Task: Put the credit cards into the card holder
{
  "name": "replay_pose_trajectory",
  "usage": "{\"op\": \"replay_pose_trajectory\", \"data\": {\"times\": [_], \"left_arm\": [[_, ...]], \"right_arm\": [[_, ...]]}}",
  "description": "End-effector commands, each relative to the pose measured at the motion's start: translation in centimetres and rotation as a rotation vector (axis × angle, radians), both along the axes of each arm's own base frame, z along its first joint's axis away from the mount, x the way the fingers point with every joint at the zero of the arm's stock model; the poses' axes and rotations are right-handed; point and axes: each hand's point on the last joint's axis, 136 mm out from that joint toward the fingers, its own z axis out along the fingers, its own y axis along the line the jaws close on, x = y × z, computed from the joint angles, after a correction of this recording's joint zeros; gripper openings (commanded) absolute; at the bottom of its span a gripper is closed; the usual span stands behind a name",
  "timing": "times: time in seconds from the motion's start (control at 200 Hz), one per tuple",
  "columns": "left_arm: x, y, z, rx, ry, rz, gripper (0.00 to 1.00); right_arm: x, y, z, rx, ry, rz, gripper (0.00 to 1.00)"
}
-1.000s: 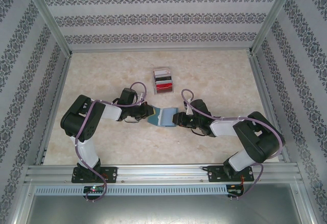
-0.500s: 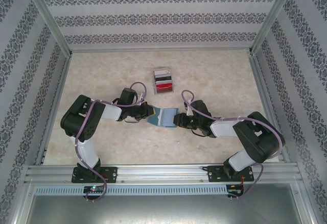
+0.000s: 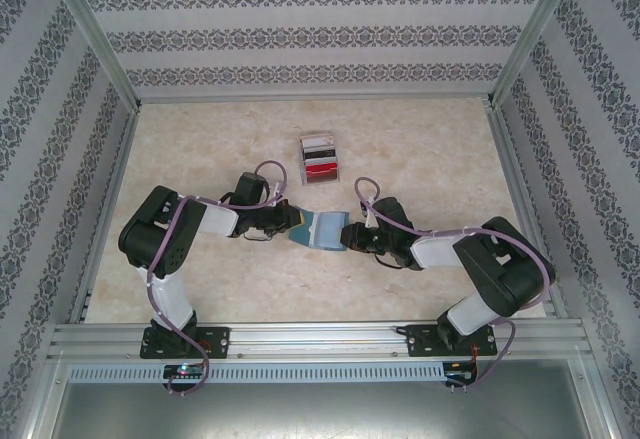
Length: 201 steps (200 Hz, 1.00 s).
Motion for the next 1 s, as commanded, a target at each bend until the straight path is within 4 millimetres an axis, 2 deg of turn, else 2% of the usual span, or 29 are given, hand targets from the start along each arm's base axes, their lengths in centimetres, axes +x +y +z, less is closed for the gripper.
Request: {"op": "replay_pose_trajectory", "data": {"times": [0.0,0.714,0.999], "left_arm": [[0.0,2.8,-4.4,0.141,0.062,0.091,0.00],[-0.1,2.7,-4.3,0.134,0.062,0.090,0.00],[0.0,2.8,-4.2,0.139,0.061,0.093,0.00]], "right_arm": [[0.7,0.4,0.2,0.019,-0.021,0.006,0.17],[1.0,2.0,-0.8,0.041,0.001,0.030,0.24],[1.1,2.6,-0.7,0.058,0.005,0.041,0.32]]}}
